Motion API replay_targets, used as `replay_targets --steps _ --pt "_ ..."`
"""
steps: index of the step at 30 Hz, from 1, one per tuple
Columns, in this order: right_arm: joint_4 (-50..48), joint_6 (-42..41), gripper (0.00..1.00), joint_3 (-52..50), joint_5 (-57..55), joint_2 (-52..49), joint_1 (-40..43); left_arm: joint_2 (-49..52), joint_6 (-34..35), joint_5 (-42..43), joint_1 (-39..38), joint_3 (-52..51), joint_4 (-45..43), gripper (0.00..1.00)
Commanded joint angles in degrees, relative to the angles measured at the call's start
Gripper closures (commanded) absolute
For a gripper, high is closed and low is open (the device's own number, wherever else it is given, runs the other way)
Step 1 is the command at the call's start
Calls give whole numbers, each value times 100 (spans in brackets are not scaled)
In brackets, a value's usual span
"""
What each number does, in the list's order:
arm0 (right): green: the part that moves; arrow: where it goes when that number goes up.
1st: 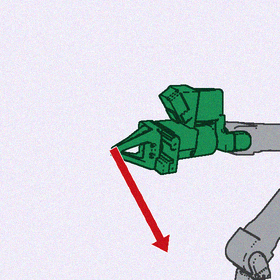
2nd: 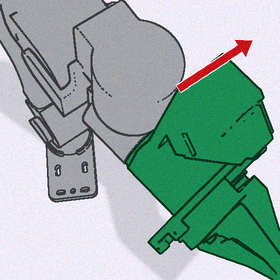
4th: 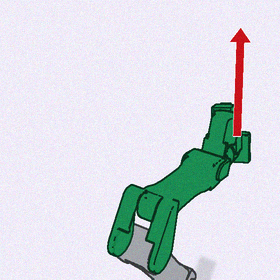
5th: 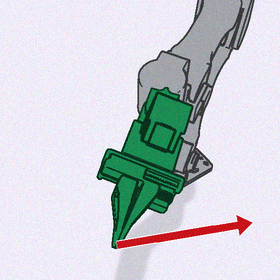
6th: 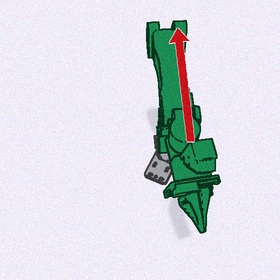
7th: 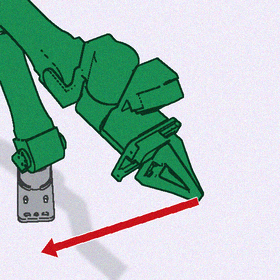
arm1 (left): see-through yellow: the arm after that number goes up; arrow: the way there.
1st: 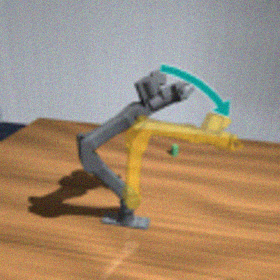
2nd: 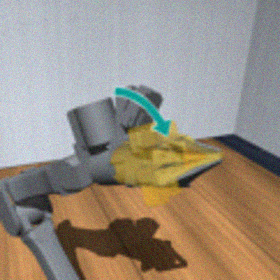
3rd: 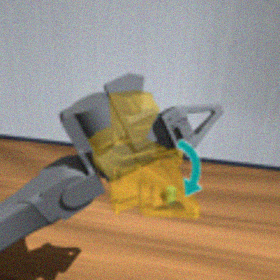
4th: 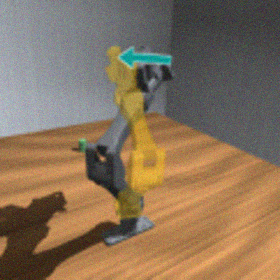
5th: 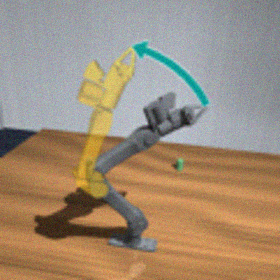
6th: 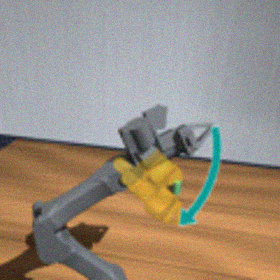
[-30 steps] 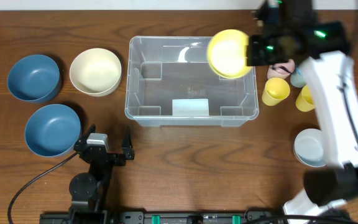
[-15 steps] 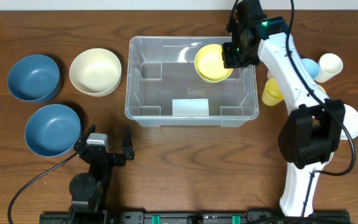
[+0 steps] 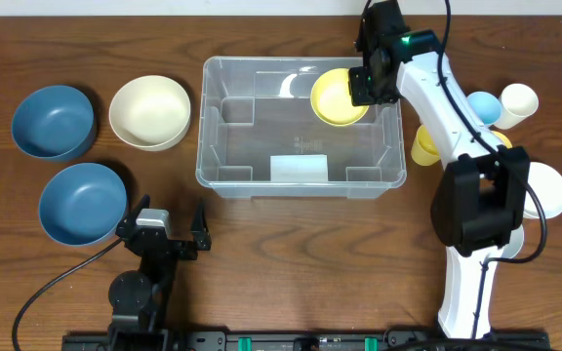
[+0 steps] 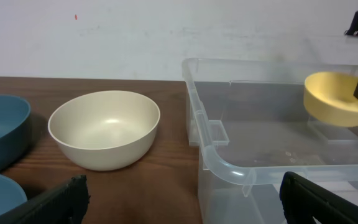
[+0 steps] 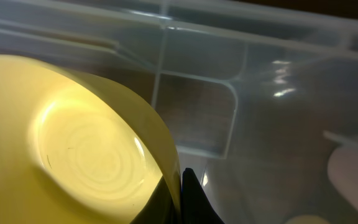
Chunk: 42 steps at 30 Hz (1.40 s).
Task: Pack container
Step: 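Carry the yellow bowl into the container and lower it, then open the right gripper and move it to the light-grey bowl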
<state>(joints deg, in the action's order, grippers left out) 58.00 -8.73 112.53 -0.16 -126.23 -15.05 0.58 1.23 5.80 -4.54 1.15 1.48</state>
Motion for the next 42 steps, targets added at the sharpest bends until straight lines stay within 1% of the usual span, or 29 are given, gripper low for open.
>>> replay_targets --steps 1,9,21,22,23,24,25,26,28,35,38,42 --pt "-42 -42 99 131 -240 -219 -160 -35 -79 85 28 -92 208 2" --pt "-142 -42 98 131 -459 -505 -214 -35 -79 85 28 -92 208 2" --pt "-400 -42 99 131 -459 -713 -216 -35 -79 85 28 -92 205 2" --pt "-409 -42 97 131 -459 -713 -216 -35 -79 85 28 -92 208 2" --pt "-415 -42 89 131 -459 -713 -216 -35 -79 85 28 -92 208 2" --pt "-420 -42 73 131 -459 -713 -216 -35 -79 85 28 -92 205 2" --pt "-417 -42 66 131 -459 -713 -216 -35 -79 85 28 -92 208 2" --pt "-404 -42 60 131 -459 -713 -216 -35 -79 85 28 -92 208 2" --pt "-378 -42 58 131 -455 -713 -216 -35 -79 85 28 -92 208 2" --pt "-177 -39 59 190 -411 -658 -247 -35 -79 85 28 -92 205 2" --pt "-44 -39 58 258 -413 -496 -323 -35 -79 85 28 -92 208 2" --pt "201 -46 55 555 -409 -232 -402 -35 -79 85 28 -92 208 2"
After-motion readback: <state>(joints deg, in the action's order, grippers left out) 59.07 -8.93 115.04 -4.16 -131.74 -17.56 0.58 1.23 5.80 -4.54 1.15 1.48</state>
